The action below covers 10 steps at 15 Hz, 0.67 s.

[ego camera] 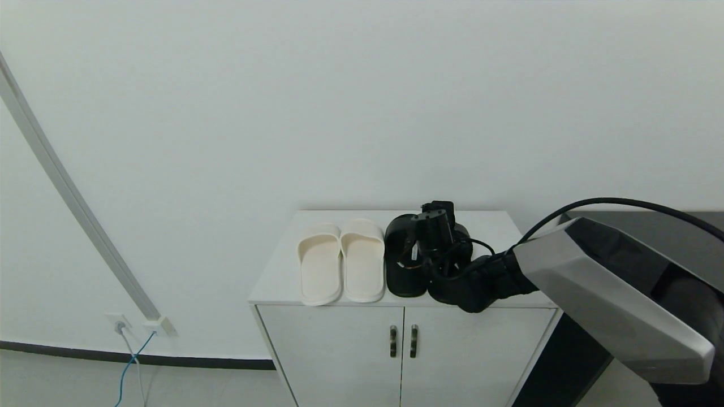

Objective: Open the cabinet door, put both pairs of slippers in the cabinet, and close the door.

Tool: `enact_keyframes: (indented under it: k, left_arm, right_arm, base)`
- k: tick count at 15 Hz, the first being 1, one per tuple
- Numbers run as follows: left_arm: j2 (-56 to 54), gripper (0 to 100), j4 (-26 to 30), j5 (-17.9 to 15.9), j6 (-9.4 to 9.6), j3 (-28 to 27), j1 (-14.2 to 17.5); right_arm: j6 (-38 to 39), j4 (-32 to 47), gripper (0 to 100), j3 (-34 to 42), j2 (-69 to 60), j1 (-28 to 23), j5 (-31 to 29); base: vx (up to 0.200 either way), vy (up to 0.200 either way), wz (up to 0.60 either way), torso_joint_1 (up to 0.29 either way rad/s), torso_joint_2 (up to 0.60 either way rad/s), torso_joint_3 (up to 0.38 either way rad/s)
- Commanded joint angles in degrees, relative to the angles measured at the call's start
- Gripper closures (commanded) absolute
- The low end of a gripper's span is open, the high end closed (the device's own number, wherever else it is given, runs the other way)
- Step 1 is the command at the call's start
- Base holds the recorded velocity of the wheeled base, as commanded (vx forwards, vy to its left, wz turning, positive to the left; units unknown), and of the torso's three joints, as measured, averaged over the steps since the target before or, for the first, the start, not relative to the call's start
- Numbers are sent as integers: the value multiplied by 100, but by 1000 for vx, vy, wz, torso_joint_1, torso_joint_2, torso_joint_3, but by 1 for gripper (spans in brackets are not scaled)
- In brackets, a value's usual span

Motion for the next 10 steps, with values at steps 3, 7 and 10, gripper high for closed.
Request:
enact_keyframes:
  k: [3, 7, 10]
  left_arm:
    - [2, 100, -1, 1, 1, 0, 4]
    - [2, 100, -1, 1, -8, 0, 4]
    - [2, 100, -1, 1, -8, 0, 4]
  right_arm:
    - [-28, 91, 0, -550, 366, -29, 3]
    - [-72, 91, 100, -550, 384, -46, 3]
    - [-81, 82, 100, -409, 225, -37, -14]
  base:
    - [0, 0, 0, 0, 0, 0]
    - [0, 0, 0, 0, 0, 0]
    - [0, 0, 0, 0, 0, 0]
